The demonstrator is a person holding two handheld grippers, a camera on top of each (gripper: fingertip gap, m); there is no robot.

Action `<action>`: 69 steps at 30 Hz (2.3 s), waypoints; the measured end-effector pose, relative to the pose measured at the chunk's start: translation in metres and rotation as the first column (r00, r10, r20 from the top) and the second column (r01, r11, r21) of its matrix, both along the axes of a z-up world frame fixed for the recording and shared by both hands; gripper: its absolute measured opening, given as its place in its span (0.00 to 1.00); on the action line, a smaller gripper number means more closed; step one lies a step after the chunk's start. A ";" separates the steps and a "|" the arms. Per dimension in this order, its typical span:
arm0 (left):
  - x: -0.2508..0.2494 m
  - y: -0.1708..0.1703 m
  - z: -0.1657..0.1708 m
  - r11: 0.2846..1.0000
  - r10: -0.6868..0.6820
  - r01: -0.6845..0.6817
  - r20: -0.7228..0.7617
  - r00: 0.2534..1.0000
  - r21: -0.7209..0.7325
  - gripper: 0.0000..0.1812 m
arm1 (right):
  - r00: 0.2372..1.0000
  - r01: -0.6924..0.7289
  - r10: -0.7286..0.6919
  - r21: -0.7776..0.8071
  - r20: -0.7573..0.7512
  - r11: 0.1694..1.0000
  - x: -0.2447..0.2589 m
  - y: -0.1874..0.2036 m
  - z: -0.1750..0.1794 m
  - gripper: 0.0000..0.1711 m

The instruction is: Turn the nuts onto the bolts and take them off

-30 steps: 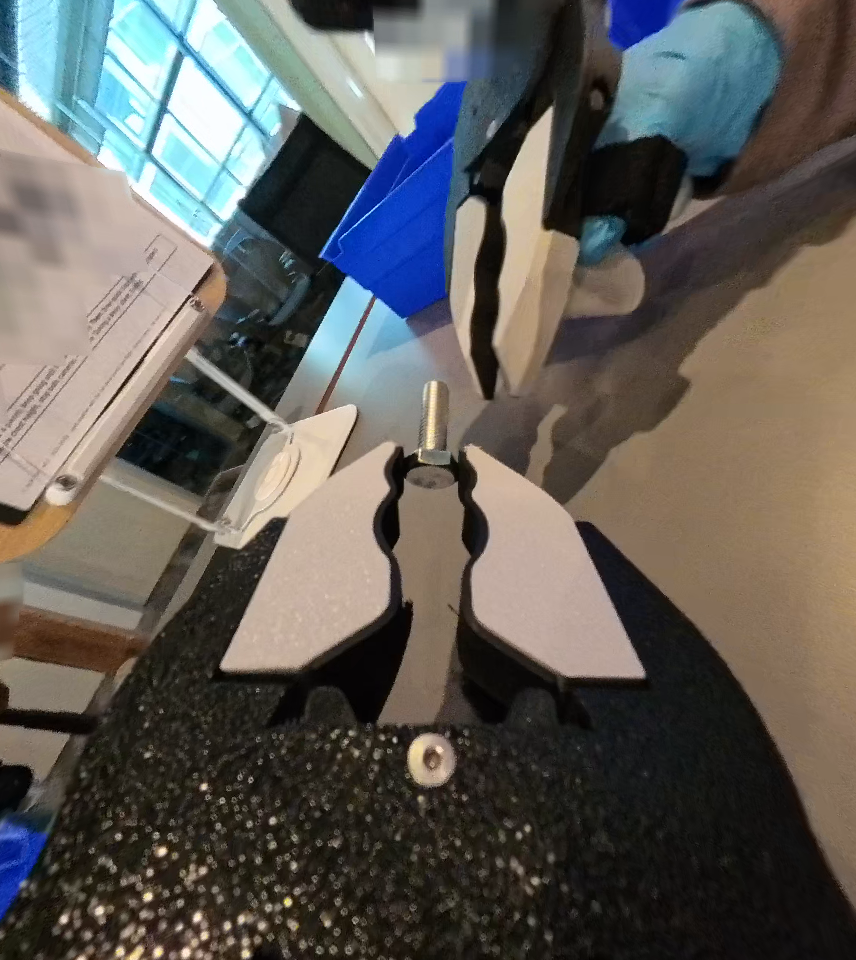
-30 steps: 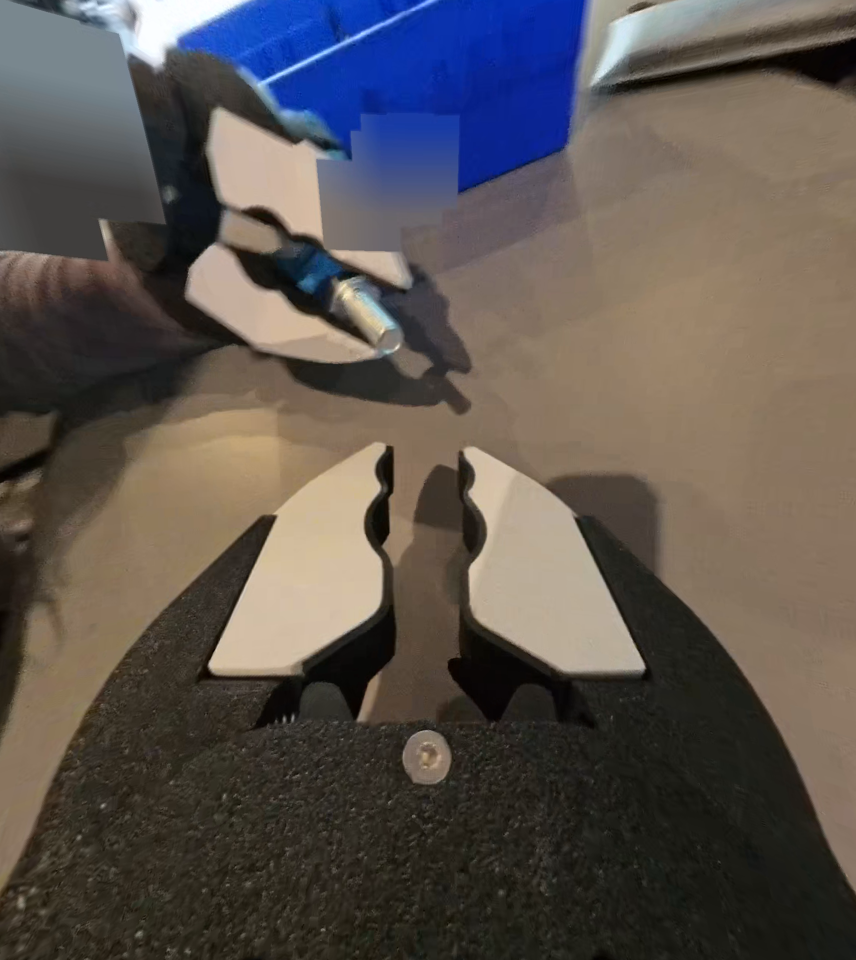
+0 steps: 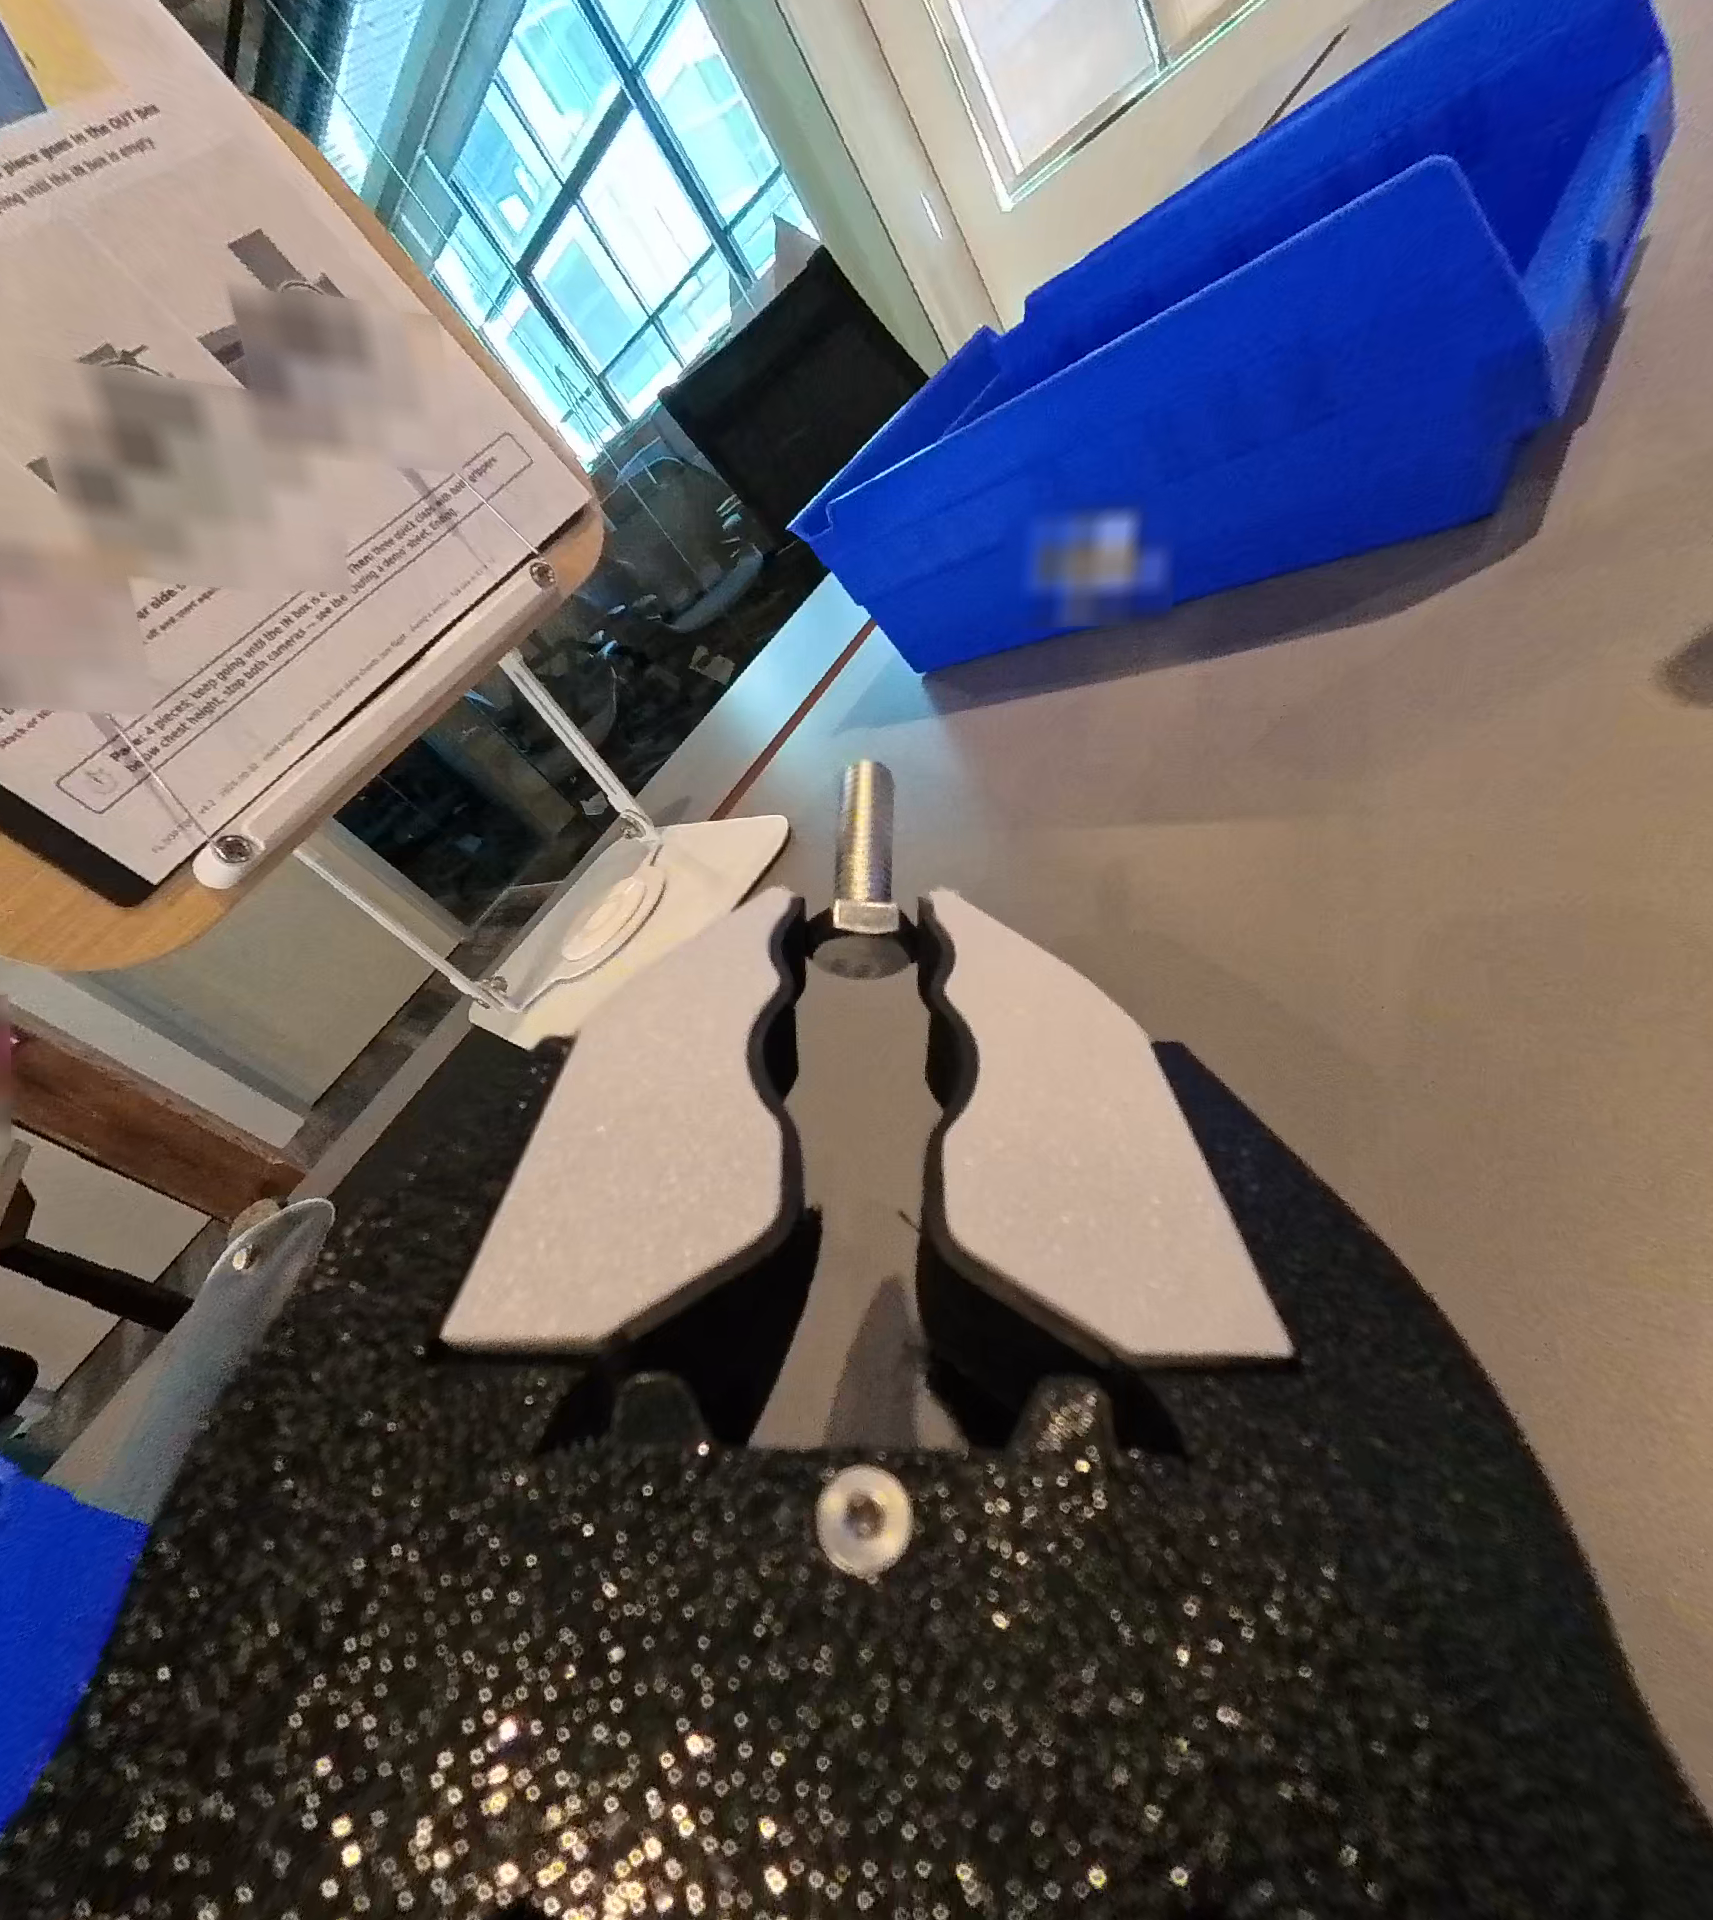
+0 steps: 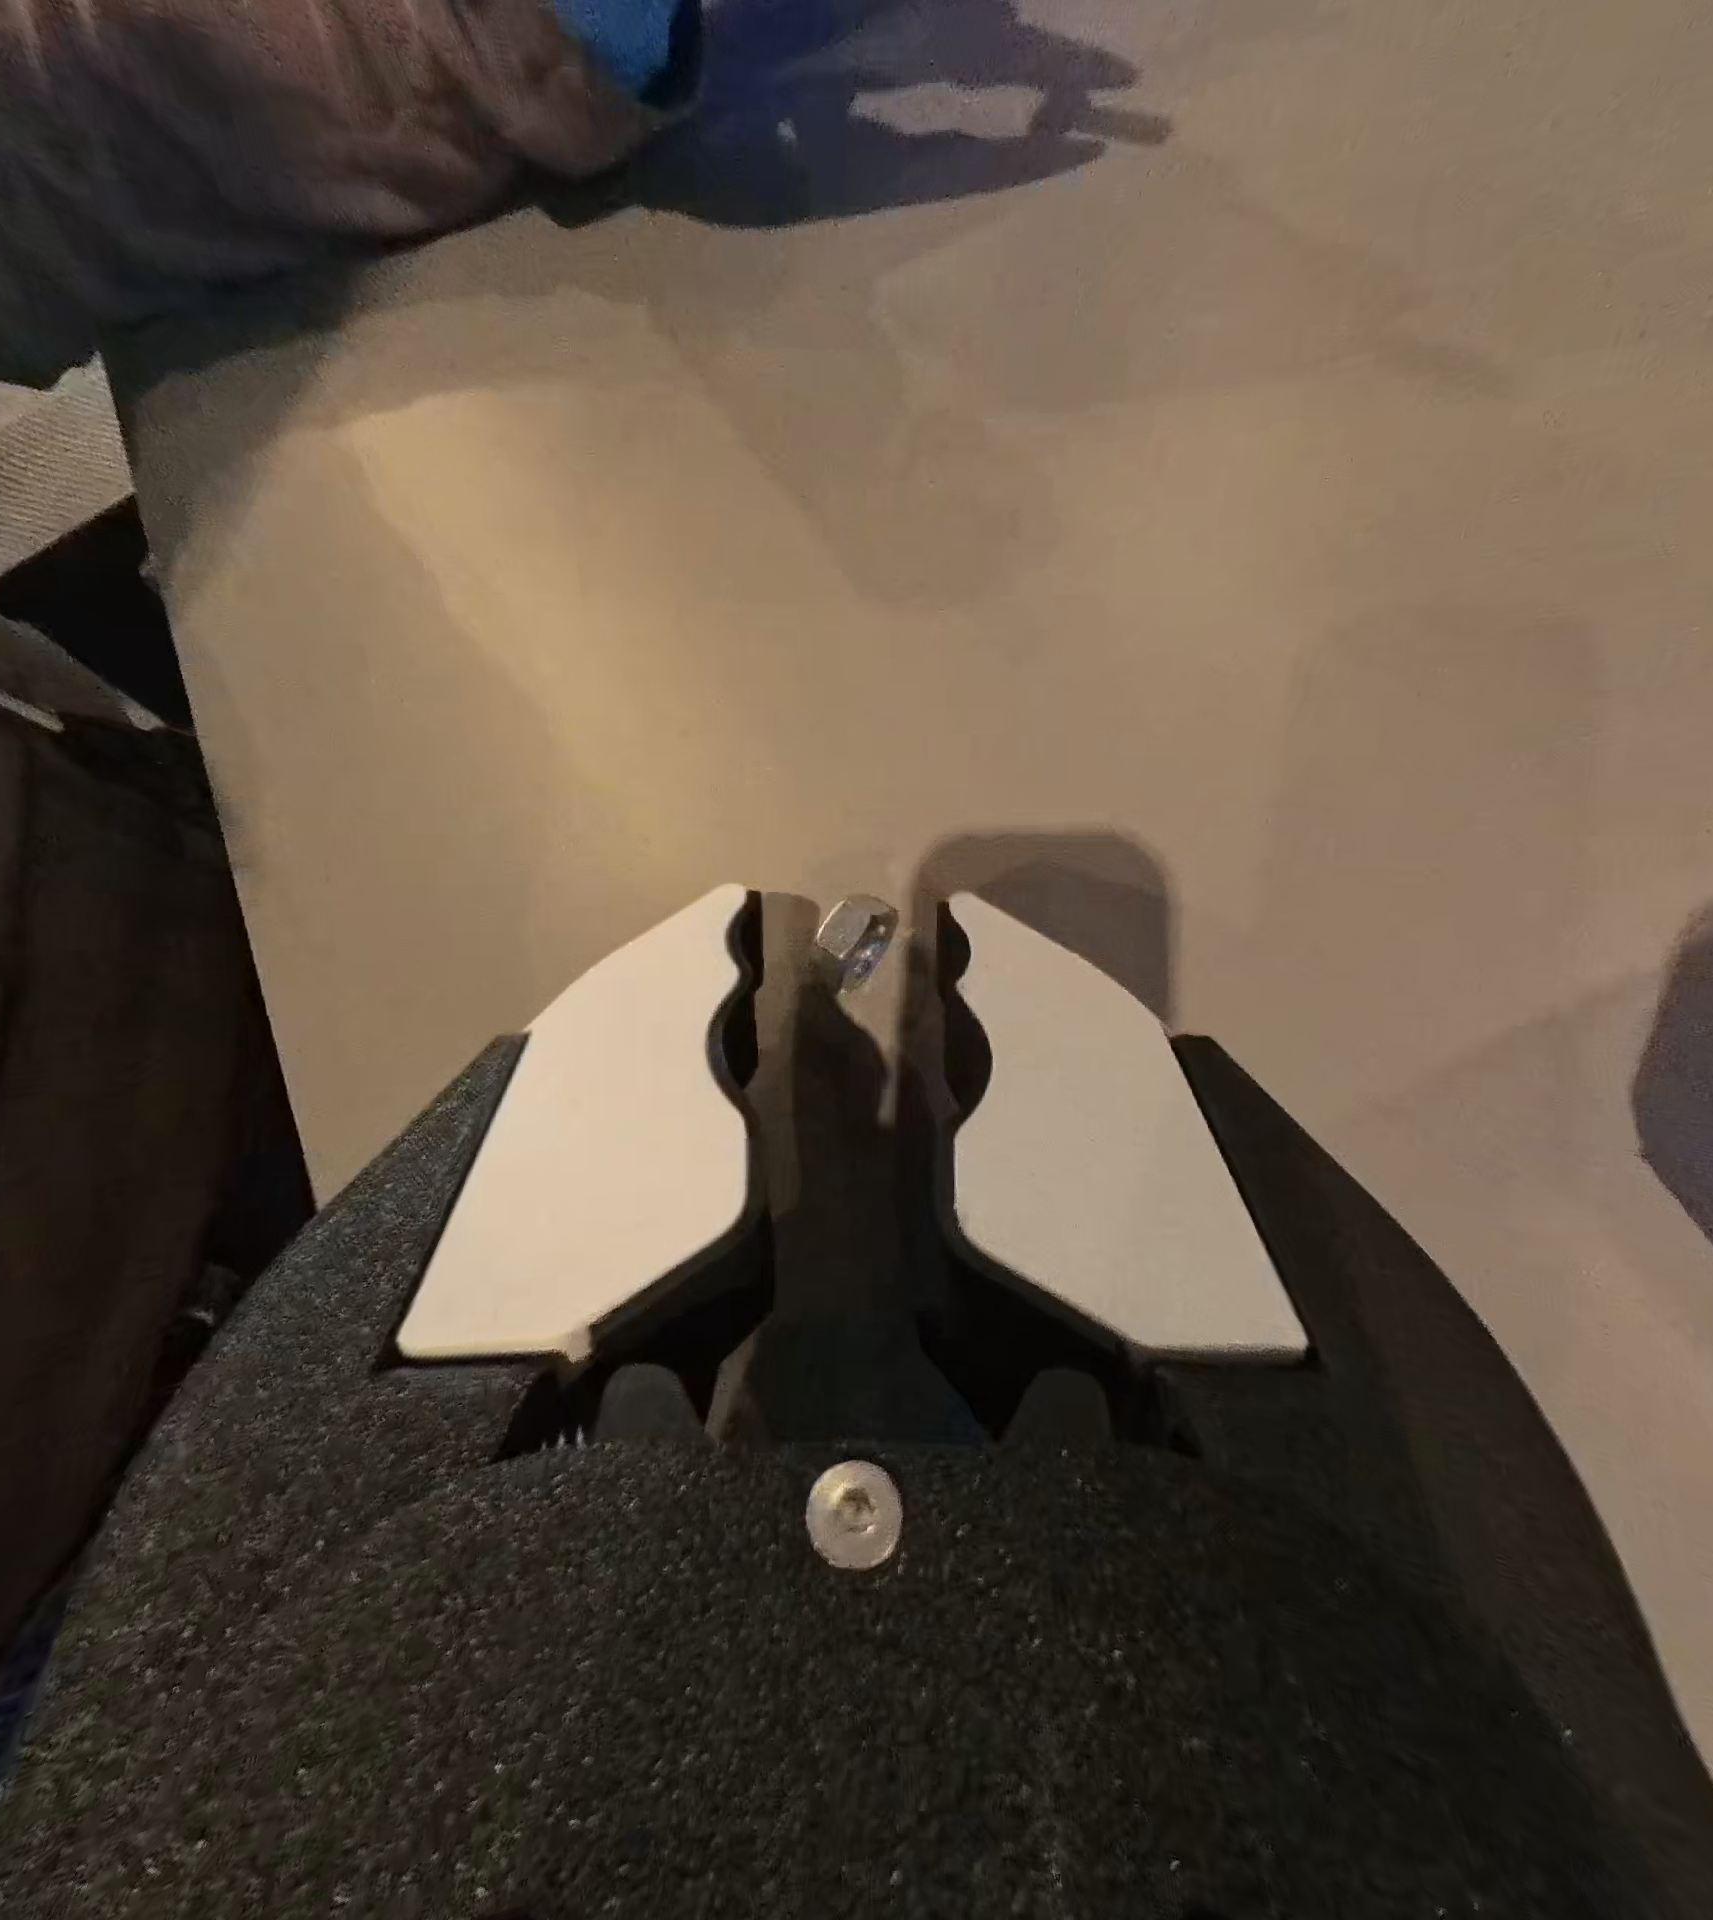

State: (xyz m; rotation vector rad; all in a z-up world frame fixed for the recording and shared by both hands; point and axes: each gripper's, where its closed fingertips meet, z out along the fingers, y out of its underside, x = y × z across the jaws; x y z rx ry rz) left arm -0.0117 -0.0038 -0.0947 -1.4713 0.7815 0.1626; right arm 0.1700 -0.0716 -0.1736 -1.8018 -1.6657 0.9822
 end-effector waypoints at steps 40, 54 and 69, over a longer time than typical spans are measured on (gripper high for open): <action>-0.094 -0.023 0.016 0.860 0.510 -0.510 0.077 0.856 -0.031 0.11 | 0.756 0.203 0.084 0.355 -0.649 0.912 -0.281 0.131 0.098 0.05; -0.176 -0.125 0.065 0.691 0.699 -0.721 0.296 0.651 -0.044 0.11 | 0.623 -0.028 0.323 0.393 -0.712 0.919 -0.385 0.064 0.123 0.05; -0.251 -0.167 0.079 0.620 0.728 -0.773 0.464 0.504 -0.135 0.11 | 0.527 -0.739 0.823 0.363 -0.213 0.567 -0.387 -0.071 0.091 0.05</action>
